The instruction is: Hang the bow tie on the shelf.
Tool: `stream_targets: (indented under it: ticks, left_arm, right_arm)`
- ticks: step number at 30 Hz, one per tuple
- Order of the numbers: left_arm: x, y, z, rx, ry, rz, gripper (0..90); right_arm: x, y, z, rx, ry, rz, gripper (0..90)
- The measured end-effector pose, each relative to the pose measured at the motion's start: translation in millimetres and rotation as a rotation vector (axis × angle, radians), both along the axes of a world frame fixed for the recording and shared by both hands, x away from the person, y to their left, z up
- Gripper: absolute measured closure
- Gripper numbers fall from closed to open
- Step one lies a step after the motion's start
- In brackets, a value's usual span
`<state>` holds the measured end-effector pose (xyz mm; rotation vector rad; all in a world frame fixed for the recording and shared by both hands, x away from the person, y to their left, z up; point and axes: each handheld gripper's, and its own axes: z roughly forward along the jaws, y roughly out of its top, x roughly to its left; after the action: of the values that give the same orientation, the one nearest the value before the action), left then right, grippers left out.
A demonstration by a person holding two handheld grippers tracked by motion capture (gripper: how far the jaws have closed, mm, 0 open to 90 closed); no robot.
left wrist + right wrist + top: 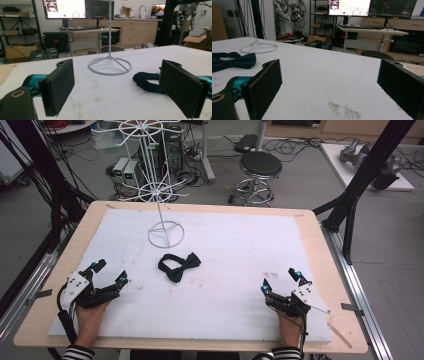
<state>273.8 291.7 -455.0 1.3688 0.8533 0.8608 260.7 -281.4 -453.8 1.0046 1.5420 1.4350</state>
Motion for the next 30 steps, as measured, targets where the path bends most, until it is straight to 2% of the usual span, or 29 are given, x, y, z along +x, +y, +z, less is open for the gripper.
stream_targets:
  ticks: [5, 15, 16, 20, 22, 27, 28, 29, 30]
  left_arm:
    - [0.0, -0.6, 0.2, 0.005, 0.002, 0.001, 13.6]
    - [3.6, -0.5, 1.6, 0.004, 0.04, 0.003, 13.6]
    - [4.2, -2.0, 2.2, 0.019, 0.045, 0.003, 13.7]
    - [6.6, -4.7, 4.5, 0.029, 0.058, -0.003, 13.6]
    - [9.2, -7.5, 8.0, 0.053, 0.07, 0.0, 13.6]
    - [15.7, -13.9, 17.7, 0.077, 0.092, -0.015, 13.7]
    - [19.1, -16.4, 22.2, 0.1, 0.106, -0.012, 13.7]
    - [19.1, -16.4, 22.2, 0.1, 0.106, -0.012, 13.7]
    - [21.0, -17.5, 24.4, 0.117, 0.115, -0.006, 13.7]
  right_arm:
    - [-0.2, -0.3, 0.0, 0.0, 0.0, 0.001, 4.8]
    - [-1.5, 0.7, -0.3, -0.003, -0.012, -0.007, 4.8]
    - [-1.5, 0.7, -0.3, -0.002, -0.011, -0.006, 4.8]
    - [-1.3, 0.4, -0.4, -0.001, -0.012, -0.005, 4.8]
    - [-1.4, 0.4, -0.4, 0.0, -0.011, -0.006, 4.8]
    - [-1.4, 0.4, -0.4, 0.002, -0.01, -0.007, 4.8]
    - [-1.4, 0.3, -0.4, 0.003, -0.01, -0.007, 4.8]
    - [-1.4, 0.3, -0.4, 0.003, -0.01, -0.007, 4.8]
    - [-1.4, 0.3, -0.4, 0.002, -0.01, -0.007, 4.8]
